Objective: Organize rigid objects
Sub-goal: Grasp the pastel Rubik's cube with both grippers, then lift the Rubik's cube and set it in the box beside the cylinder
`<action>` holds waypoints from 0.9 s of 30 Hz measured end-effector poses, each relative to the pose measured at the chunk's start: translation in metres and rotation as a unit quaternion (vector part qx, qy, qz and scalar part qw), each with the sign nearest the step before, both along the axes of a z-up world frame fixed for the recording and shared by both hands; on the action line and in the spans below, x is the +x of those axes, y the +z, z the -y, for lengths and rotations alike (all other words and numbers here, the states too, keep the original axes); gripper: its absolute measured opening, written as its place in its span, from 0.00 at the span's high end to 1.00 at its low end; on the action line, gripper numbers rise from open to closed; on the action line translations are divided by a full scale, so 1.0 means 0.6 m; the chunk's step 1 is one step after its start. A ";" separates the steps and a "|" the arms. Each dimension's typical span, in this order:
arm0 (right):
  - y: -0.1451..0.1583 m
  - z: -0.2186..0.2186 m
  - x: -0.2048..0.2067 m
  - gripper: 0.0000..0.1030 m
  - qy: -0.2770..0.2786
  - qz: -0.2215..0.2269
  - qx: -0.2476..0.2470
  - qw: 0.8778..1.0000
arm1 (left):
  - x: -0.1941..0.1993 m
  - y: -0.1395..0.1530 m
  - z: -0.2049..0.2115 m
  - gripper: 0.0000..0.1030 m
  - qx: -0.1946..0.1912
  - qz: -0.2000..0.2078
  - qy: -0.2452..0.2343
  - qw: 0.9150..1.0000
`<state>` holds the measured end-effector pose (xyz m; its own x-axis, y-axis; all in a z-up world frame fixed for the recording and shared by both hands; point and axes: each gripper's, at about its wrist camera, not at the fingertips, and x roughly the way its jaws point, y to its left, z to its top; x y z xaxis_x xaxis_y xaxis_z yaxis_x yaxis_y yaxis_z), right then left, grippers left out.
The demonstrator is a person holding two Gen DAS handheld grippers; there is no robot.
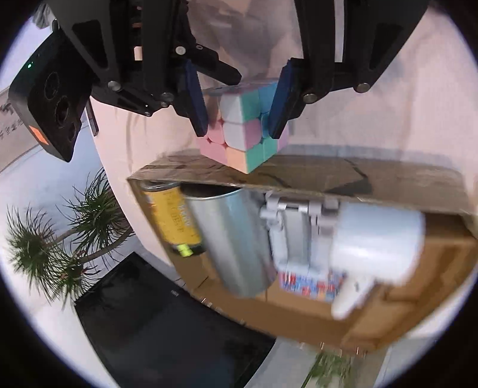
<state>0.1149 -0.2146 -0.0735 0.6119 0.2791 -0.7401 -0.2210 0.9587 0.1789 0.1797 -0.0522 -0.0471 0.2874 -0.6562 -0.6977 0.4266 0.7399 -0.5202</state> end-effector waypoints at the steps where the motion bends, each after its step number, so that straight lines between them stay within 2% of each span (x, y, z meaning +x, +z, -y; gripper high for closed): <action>1: 0.010 -0.009 -0.005 0.66 0.003 0.009 -0.005 1.000 | -0.007 0.015 -0.004 0.62 0.004 0.010 0.004 1.000; 7: 0.084 -0.039 -0.014 0.66 0.020 0.056 0.008 0.998 | -0.018 0.098 -0.053 0.62 -0.010 0.054 0.039 0.998; 14: 0.185 -0.078 0.033 0.66 0.049 0.107 -0.012 0.993 | 0.016 0.190 -0.086 0.62 -0.022 0.113 0.062 0.991; 18: 0.225 -0.099 0.079 0.66 0.059 0.122 -0.026 0.990 | 0.054 0.217 -0.105 0.62 -0.034 0.121 0.066 0.990; 22: 0.248 -0.104 0.140 0.66 0.062 0.116 -0.031 0.991 | 0.113 0.220 -0.098 0.62 -0.037 0.112 0.065 0.991; 27: 0.248 -0.073 0.256 0.66 0.066 0.079 -0.031 0.994 | 0.206 0.201 -0.068 0.62 -0.041 0.082 0.047 0.995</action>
<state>0.2687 -0.1709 0.0755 0.6833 0.3215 -0.6556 -0.3655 0.9279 0.0741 0.3034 -0.0116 0.0735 0.4558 -0.6737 -0.5816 0.4411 0.7386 -0.5098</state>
